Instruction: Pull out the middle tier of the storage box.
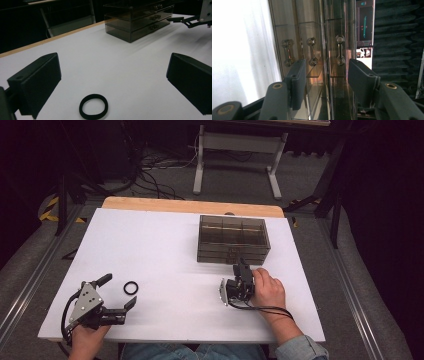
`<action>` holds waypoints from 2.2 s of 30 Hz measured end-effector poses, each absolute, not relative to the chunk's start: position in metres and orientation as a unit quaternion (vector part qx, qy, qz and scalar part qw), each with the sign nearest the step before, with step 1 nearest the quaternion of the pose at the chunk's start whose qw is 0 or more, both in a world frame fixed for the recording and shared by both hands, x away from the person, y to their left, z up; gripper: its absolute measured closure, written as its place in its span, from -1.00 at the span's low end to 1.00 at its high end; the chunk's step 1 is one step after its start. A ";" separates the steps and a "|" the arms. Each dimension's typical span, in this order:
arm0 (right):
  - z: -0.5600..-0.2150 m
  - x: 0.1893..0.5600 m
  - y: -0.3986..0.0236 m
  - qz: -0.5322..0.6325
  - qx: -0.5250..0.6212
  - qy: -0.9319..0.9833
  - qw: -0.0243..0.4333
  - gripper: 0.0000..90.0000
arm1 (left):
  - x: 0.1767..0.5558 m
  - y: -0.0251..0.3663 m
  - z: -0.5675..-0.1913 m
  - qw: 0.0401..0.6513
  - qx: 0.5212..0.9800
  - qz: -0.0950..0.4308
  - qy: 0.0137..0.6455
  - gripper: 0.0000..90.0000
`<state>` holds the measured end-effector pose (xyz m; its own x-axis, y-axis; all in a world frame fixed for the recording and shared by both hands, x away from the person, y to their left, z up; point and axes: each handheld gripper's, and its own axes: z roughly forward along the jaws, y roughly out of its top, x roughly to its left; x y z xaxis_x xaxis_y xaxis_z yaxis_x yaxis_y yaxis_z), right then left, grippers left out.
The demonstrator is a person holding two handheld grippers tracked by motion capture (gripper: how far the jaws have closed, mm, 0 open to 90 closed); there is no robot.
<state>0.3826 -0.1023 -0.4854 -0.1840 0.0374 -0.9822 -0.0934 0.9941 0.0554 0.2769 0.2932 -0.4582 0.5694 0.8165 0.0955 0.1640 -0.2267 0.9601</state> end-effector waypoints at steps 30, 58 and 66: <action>-0.511 0.398 -0.098 0.017 -0.025 0.748 0.663 0.48 | 0.277 0.293 -0.459 0.518 0.720 0.312 0.339 -0.99; -0.517 0.411 -0.096 -0.008 -0.038 0.738 0.673 0.80 | 0.278 0.293 -0.459 0.518 0.721 0.312 0.338 -0.99; -0.510 0.407 -0.096 -0.004 -0.040 0.746 0.665 0.81 | 0.278 0.294 -0.459 0.519 0.720 0.312 0.339 -0.99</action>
